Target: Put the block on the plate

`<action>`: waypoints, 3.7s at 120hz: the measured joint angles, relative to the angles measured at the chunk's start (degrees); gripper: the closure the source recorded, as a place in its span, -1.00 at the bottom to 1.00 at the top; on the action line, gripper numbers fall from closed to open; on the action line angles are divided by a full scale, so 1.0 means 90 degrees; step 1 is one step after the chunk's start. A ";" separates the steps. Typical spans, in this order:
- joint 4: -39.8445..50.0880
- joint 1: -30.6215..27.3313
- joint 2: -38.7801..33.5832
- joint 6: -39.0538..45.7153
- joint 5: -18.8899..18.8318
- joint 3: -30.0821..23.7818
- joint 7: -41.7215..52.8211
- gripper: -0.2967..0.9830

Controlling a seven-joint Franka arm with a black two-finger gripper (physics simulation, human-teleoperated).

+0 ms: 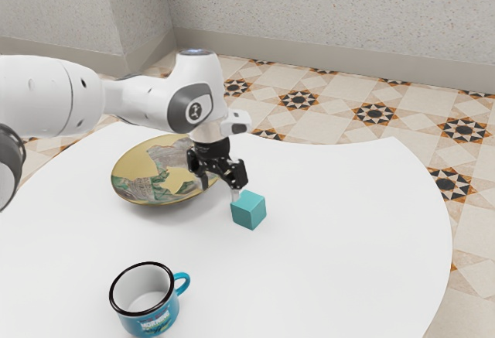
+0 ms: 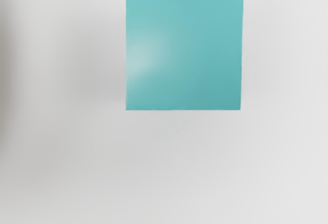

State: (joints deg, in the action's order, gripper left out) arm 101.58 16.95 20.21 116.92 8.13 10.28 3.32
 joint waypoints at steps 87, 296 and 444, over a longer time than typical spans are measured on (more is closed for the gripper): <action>-0.1414 -0.0331 0.1538 0.0309 0.0042 -0.0453 -0.0326 -0.54; -0.1797 -0.0967 0.1295 0.0238 -0.0673 -0.0558 -0.0048 -0.08; -0.2164 -0.3172 0.1775 -0.0429 -0.1423 -0.1508 0.1164 -0.38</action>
State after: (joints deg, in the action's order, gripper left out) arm 82.10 -11.60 36.18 113.06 -4.68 -3.29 13.80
